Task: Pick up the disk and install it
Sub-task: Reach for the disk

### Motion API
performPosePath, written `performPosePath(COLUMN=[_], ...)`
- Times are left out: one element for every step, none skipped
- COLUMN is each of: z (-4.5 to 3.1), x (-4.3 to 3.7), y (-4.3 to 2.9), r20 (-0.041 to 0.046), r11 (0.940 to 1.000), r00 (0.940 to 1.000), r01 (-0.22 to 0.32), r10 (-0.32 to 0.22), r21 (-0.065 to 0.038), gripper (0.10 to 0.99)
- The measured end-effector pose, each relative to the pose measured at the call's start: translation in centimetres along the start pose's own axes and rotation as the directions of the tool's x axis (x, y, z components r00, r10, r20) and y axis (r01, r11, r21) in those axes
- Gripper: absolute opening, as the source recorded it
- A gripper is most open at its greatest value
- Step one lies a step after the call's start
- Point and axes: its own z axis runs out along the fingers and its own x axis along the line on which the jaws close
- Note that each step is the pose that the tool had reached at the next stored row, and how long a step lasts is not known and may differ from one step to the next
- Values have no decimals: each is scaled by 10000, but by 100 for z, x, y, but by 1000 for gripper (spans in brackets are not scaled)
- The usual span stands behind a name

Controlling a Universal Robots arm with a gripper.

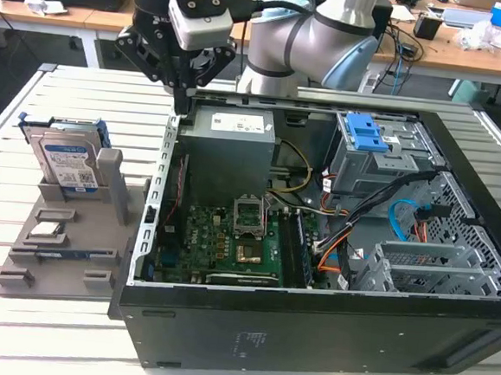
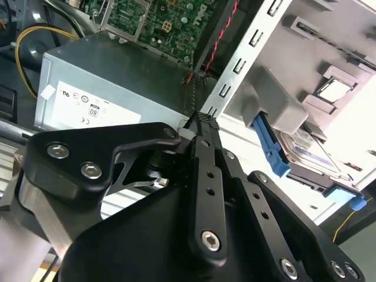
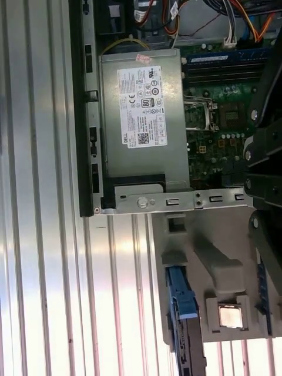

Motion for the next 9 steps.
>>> performPosePath(z=[-1,-2,-3,-3,-4,-5,-5,-7,-8], x=[34,70,97,116,153,182,202,252,283], y=[-3,-5,-7,-9,-11,-13,-15,-19,-21], r20=[0,0,0,0,0,0,0,0,0], r11=[10000,10000,10000,10000,10000,10000,10000,10000,10000], r00=[10000,10000,10000,10000,10000,10000,10000,10000,10000], r01=[0,0,0,0,-1,0,1,1,0], r10=[0,0,0,0,1,0,-1,-1,0], r21=[1,1,1,0,0,0,0,0,0], gripper=[106,106,106,106,106,106,106,106,106])
